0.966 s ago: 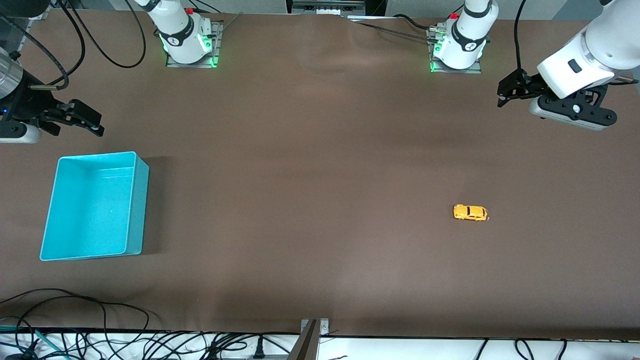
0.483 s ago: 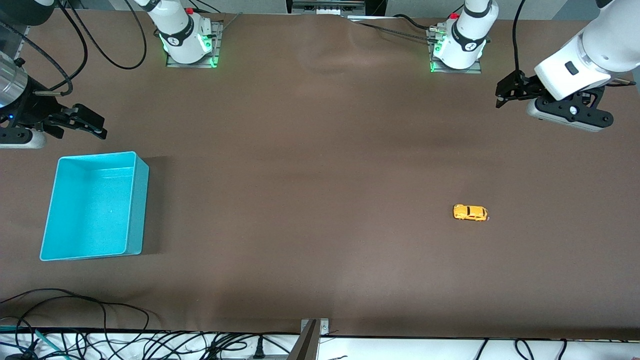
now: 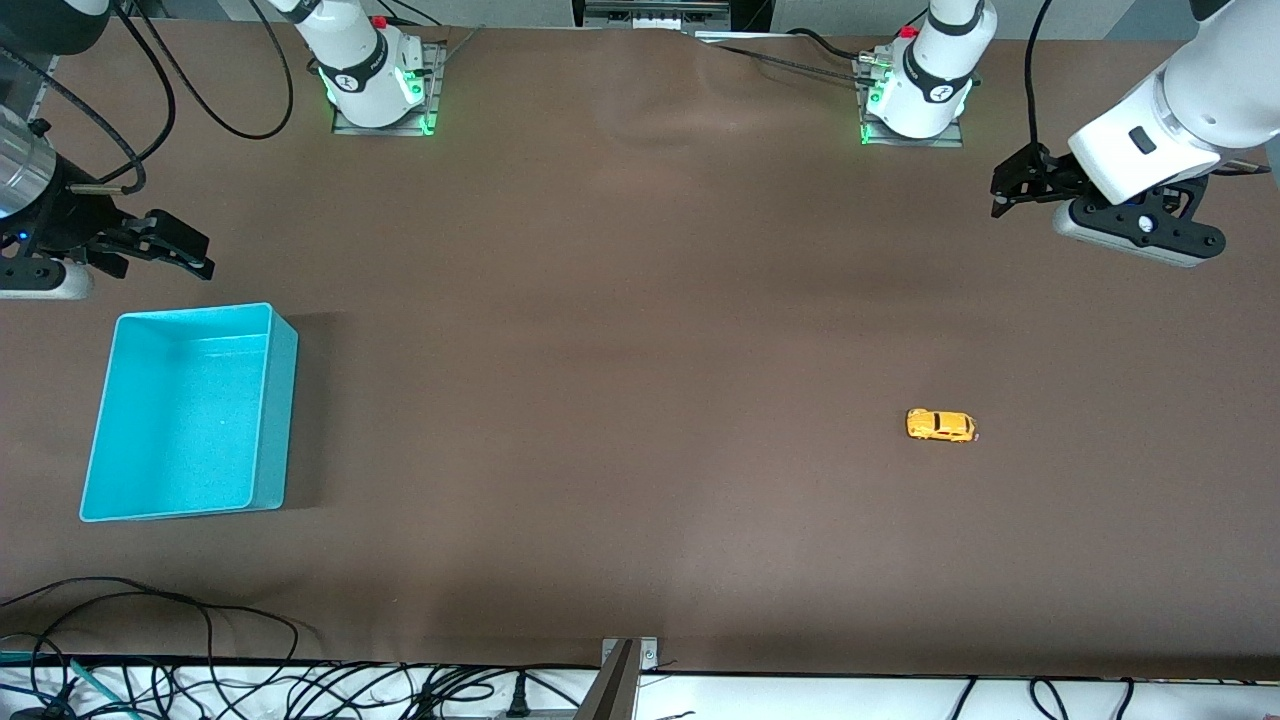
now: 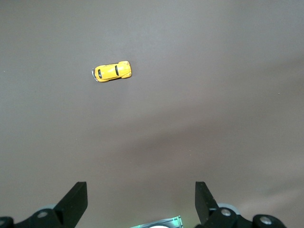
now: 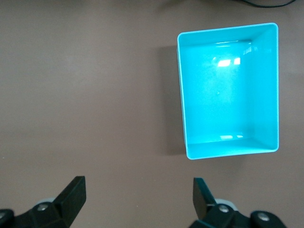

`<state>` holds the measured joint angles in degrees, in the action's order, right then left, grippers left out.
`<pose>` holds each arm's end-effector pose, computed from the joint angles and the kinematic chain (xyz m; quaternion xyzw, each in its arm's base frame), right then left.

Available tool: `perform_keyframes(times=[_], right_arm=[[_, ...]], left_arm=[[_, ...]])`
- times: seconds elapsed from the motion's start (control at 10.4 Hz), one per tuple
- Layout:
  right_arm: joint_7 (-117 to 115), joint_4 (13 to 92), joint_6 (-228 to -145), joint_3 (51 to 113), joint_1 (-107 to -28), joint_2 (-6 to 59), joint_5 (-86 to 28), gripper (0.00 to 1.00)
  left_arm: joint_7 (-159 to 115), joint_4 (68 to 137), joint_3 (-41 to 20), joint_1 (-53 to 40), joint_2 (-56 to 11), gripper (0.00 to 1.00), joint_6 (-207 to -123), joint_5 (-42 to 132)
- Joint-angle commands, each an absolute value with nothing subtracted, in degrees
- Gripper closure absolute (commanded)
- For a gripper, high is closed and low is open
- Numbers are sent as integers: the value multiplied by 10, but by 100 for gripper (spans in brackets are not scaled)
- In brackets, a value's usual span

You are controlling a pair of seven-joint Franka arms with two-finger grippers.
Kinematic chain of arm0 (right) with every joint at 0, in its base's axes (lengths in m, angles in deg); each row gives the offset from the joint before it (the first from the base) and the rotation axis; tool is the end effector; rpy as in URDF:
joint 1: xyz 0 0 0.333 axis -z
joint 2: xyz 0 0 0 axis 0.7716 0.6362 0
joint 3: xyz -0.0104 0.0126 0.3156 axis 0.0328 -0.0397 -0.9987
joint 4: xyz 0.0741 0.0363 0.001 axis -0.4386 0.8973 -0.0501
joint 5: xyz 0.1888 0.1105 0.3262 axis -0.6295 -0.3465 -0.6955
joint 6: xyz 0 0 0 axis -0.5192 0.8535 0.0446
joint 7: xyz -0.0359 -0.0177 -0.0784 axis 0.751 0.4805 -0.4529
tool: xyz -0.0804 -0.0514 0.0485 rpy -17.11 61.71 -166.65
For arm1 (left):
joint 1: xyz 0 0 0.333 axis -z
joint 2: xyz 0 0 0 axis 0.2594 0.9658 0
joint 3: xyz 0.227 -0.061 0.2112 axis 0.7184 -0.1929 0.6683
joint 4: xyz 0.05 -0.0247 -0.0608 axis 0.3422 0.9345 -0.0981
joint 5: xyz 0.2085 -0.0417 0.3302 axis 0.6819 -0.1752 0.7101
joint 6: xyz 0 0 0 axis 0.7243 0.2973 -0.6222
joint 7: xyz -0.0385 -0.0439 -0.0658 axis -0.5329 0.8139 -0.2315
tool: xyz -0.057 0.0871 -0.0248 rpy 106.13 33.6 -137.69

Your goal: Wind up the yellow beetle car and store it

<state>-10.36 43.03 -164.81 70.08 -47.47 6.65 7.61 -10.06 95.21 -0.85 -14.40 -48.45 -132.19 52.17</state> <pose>0.5786 0.0329 0.5974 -1.0000 0.0069 -0.0038 0.0034 0.5328 -0.0891 0.6050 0.9898 -0.1272 -0.0633 0.0143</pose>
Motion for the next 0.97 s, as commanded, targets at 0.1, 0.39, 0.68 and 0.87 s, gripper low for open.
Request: perform_keyframes(times=[0.1,0.39,0.68,0.87], right_arm=[[-102,427,-1642,701,-472,60,66,0],[-102,427,-1642,700,-472,63,66,0],[-102,427,-1642,700,-472,63,67,0],[-97,426,-1642,701,-472,62,68,0]], left_arm=[[-95,936,-10,-146,-478,0,-1318,536],[-94,936,-9,-147,-478,0,-1317,536],[-94,936,-9,-147,-478,0,-1317,536],[-94,936,-9,-147,-478,0,-1317,536]])
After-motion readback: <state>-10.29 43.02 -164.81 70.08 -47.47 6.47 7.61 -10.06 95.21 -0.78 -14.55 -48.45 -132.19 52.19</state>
